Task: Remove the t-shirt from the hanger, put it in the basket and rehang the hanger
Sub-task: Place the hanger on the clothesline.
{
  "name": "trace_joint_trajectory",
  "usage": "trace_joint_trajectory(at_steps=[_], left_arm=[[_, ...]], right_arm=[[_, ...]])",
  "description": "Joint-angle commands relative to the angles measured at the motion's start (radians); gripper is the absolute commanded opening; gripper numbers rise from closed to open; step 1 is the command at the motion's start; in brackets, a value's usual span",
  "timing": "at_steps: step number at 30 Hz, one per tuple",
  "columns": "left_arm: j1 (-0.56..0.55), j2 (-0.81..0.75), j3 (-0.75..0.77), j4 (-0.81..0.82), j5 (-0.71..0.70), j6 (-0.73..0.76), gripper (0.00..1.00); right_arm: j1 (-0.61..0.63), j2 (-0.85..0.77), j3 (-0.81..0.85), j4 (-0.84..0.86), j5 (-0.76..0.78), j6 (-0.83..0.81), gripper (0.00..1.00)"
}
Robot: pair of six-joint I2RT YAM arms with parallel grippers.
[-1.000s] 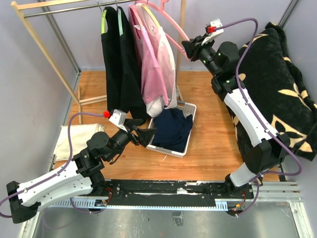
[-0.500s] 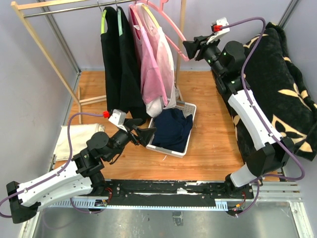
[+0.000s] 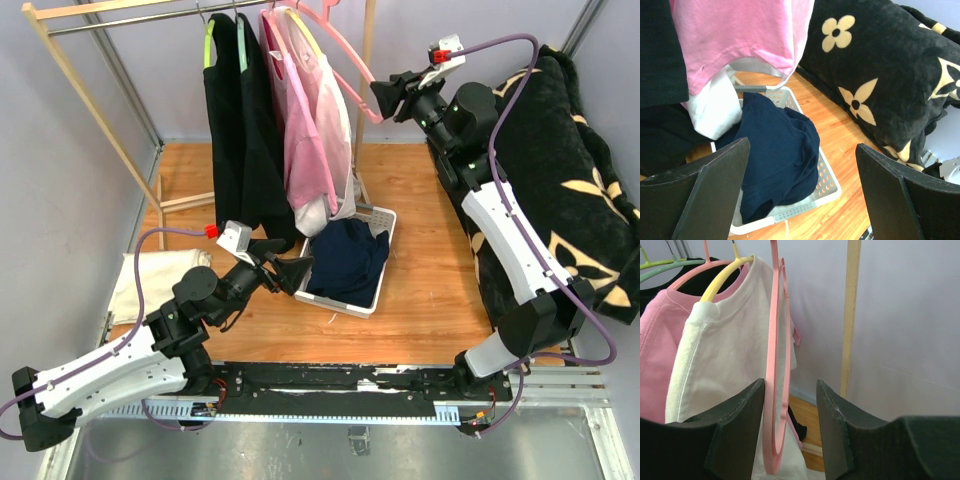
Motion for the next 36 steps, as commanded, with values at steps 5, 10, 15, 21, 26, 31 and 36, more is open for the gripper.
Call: trace_joint_trajectory(at_steps=[5,10,15,21,26,31,36], left_arm=[[-0.007,-0.013,0.014,0.002,-0.021,0.013,0.92],[-0.007,-0.008,0.016,0.006,-0.019,0.018,0.92],[-0.007,0.003,0.022,0.010,-0.016,0.019,0.92],[-0.006,0.007,0.025,0.014,-0.015,0.019,0.92],[-0.007,0.010,0.029,0.013,-0.015,0.021,0.92],[-0.007,0.013,0.032,0.017,-0.015,0.021,0.92],[-0.006,0.021,0.030,0.022,-0.011,0.018,0.92]], right_arm=[[-0.010,-0.008,-0.068,0.039,-0.045,0.039,0.43],[-0.009,-0.005,-0.097,0.055,-0.054,0.054,0.32],[-0.009,-0.007,-0.094,0.075,-0.039,0.054,0.15],[-0.009,-0.004,-0.052,0.066,-0.013,0.048,0.04],[-0.003,-0.001,0.000,0.013,0.048,0.023,0.01],[0.006,0.005,0.044,-0.034,0.108,-0.012,0.01],[0.006,0.011,0.072,-0.071,0.133,-0.034,0.01]])
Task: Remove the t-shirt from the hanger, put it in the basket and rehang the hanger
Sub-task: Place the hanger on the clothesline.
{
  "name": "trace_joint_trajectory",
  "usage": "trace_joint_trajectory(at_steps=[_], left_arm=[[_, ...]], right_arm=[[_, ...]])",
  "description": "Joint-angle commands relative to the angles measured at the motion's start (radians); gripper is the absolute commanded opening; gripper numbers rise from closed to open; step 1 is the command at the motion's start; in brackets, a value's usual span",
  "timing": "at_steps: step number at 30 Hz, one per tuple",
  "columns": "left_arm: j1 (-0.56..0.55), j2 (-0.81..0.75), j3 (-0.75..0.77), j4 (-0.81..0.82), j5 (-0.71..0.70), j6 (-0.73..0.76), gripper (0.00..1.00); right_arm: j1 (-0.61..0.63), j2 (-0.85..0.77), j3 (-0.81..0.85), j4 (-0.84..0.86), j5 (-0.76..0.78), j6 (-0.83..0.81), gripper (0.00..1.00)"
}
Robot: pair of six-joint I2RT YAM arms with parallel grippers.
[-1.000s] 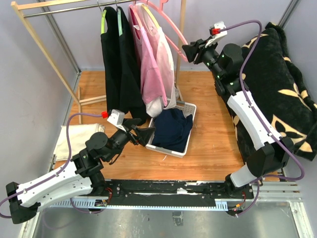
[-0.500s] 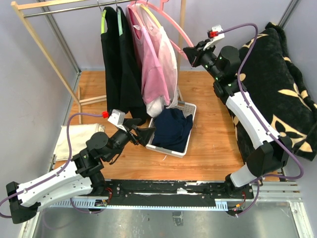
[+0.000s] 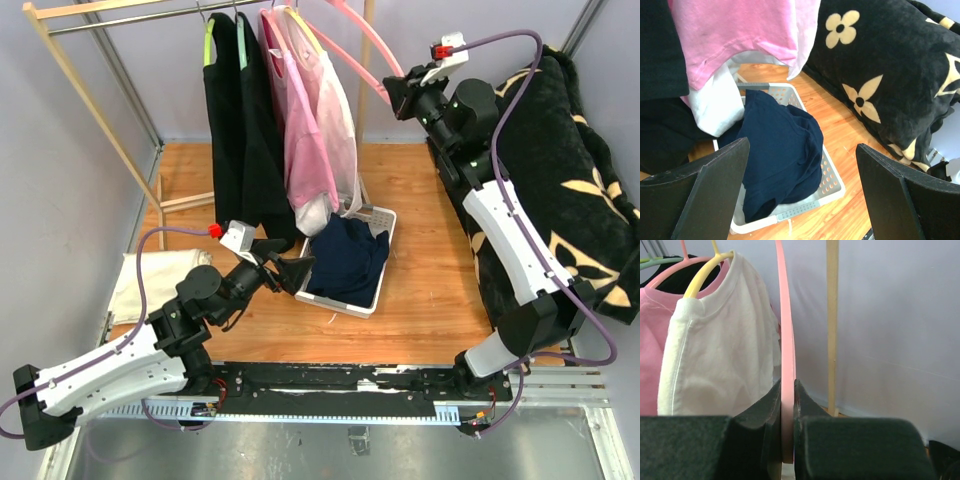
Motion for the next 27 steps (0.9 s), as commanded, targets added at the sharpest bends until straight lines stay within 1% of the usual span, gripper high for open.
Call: trace_joint_trajectory(at_steps=[1,14,24,25,27], left_arm=[[-0.006,0.006,0.030,0.023,-0.004,0.011,0.92],[-0.007,0.012,0.032,0.034,0.007,0.010,0.92],[-0.007,0.011,0.050,0.027,0.005,0.028,0.92],[-0.006,0.009,0.050,0.028,0.003,0.029,0.92],[-0.007,0.008,0.050,0.026,0.002,0.029,0.92]], right_arm=[[0.006,0.008,0.051,-0.020,0.061,-0.037,0.01],[0.006,0.002,0.073,-0.163,0.039,-0.079,0.01],[0.005,-0.008,0.081,-0.259,0.053,-0.095,0.01],[0.006,-0.016,0.075,-0.255,0.056,-0.097,0.08],[0.005,-0.035,0.052,-0.237,0.060,-0.101,0.36]])
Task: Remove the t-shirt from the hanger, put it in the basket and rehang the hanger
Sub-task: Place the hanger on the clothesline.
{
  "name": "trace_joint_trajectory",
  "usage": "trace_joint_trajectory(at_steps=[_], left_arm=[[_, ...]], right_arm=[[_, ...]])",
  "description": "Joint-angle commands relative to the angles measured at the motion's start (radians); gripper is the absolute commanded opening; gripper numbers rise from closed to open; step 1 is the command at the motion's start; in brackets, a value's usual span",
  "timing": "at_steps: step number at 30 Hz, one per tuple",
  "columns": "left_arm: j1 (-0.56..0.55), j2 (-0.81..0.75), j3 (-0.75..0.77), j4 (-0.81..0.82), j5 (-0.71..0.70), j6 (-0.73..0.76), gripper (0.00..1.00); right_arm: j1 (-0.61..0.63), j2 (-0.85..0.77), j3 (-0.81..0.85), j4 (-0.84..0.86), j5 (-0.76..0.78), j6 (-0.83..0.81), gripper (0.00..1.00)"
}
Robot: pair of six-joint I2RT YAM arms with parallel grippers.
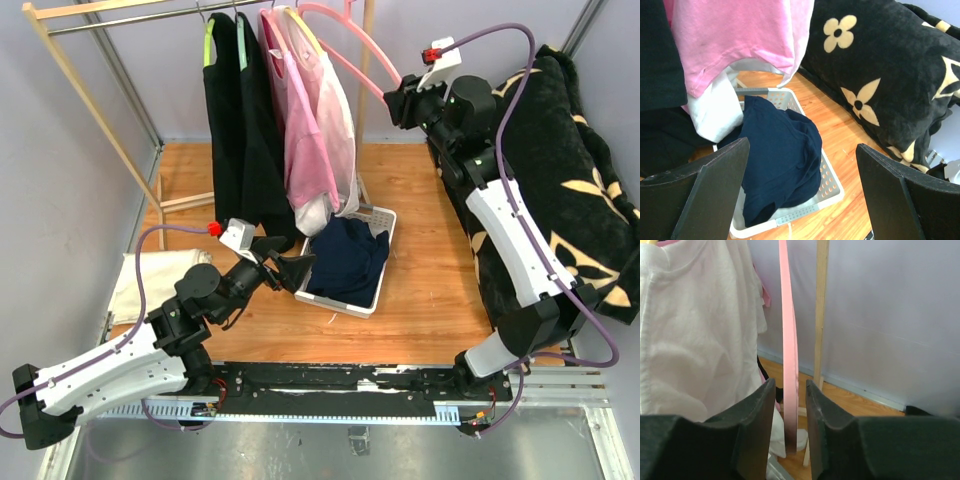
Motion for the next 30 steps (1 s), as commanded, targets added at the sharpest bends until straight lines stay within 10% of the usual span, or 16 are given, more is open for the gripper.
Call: trace_joint_trajectory(at_steps=[1,6,30], left_arm=[[-0.007,-0.005,0.030,0.025,-0.002,0.017,0.92],[-0.007,-0.012,0.038,0.015,-0.017,0.020,0.94],[-0.007,0.033,0.074,-0.053,-0.107,-0.017,1.00]], right_arm=[[0.005,-0.045,-0.018,-0.013,0.030,-0.021,0.43],[0.005,-0.099,-0.052,0.029,0.016,-0.046,0.62],[0.189,-0.052,0.144,-0.014,0.014,-0.117,0.58]])
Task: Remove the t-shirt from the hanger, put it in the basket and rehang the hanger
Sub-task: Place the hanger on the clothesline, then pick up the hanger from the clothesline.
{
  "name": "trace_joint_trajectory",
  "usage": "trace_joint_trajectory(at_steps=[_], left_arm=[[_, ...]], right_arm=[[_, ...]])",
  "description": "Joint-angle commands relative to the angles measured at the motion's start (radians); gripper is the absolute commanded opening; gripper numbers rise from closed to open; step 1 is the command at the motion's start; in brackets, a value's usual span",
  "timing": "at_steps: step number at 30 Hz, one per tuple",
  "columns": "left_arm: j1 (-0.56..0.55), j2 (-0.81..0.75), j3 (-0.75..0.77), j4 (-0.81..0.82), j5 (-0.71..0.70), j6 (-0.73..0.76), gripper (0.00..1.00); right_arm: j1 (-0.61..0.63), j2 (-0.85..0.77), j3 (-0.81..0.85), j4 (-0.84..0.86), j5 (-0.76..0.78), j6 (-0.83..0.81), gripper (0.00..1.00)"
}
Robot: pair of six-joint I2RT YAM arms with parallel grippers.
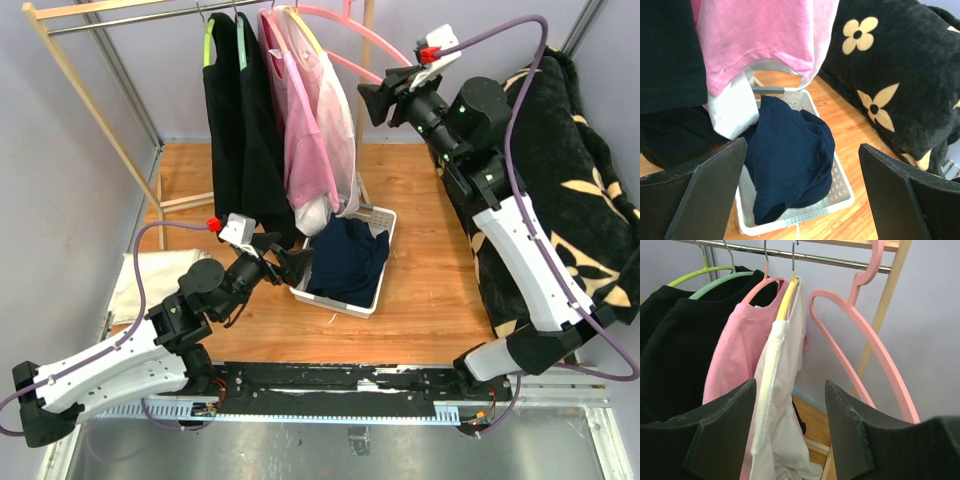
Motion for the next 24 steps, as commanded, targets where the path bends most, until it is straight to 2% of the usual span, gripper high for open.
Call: trace_joint_trajectory(at_steps=[1,18,24], left_arm=[[-0.007,0.004,0.028,-0.003,-0.026,-0.013,1.00],[-0.007,-0.024,-0.004,-0.006,-0.032,-0.022,1.00],[-0.007,-0.030,-0.010,-0.006,-0.032,-0.024,1.00]], right_arm=[[0.044,0.060,0.078,-0.016,0.005,-0.026,0.58],[0.087,0.311,0.290,-0.020,0.004,0.000,0.54],[0.091,0.360,0.325,0.006,0.027,0.014,0.48]])
